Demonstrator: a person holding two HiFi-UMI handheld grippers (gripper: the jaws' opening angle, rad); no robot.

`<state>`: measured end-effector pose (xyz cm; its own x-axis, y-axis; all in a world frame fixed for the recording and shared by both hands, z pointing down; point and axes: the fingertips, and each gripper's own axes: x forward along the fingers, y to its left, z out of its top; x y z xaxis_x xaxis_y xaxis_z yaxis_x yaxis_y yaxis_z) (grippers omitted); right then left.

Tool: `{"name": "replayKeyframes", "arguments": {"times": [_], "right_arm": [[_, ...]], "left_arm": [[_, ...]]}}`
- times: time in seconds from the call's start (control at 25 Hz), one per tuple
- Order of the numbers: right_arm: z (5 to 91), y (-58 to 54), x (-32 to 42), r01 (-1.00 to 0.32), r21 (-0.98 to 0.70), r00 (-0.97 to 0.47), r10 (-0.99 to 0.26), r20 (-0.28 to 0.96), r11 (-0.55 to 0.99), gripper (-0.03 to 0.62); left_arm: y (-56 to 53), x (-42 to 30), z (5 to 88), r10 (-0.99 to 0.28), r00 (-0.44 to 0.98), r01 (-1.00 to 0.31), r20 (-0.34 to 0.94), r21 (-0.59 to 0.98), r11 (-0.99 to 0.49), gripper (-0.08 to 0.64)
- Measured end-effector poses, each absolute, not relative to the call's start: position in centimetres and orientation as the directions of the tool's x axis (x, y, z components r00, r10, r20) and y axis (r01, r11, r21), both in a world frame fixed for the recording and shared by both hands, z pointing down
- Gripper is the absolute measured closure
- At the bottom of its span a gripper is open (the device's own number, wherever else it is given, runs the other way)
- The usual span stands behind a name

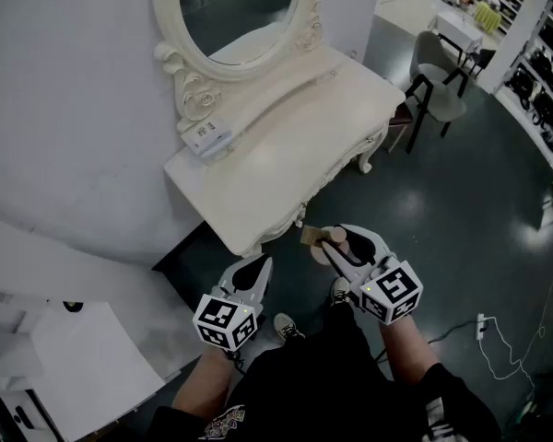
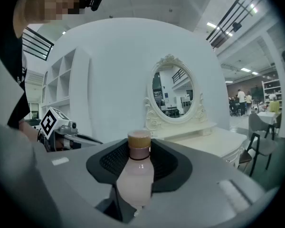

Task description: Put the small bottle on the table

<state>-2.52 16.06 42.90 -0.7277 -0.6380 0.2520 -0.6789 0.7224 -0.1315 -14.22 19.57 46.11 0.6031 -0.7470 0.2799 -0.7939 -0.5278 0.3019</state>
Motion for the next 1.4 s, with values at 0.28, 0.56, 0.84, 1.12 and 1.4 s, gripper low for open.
{"name": "replayKeyframes", "arguments": {"times": [0.28,0.56,0.84,1.12,1.4], "right_arm": [[42.6,16.7,-1.9,-0.679,-0.130,-0.728,-0.639,0.248,0.723,0.425],[42.2,16.9,-1.4,-0.676,-0.143,-0.733,-0.639,0.234,0.723,0.423],[42.1,16.9,-1.2,-0.668,-0.153,-0.741,-0.631,0.230,0.729,0.423],[42.1,16.0,-0.2,-0.664,-0.166,-0.745,-0.627,0.228,0.729,0.423],[42.0,14.4,1.4,-0.652,-0.164,-0.755,-0.616,0.225,0.740,0.423]], "left_arm": [[20.3,-13.4,45.8,-0.746,0.606,-0.791,0.276,0.301,-0.532,0.558],[20.5,-12.8,45.5,-0.745,0.610,-0.789,0.270,0.297,-0.538,0.558],[20.6,-12.3,45.7,-0.739,0.612,-0.788,0.281,0.299,-0.538,0.558],[19.8,-11.2,46.1,-0.735,0.613,-0.787,0.290,0.304,-0.537,0.558],[18.2,-9.2,46.0,-0.732,0.619,-0.782,0.284,0.313,-0.539,0.558]]}}
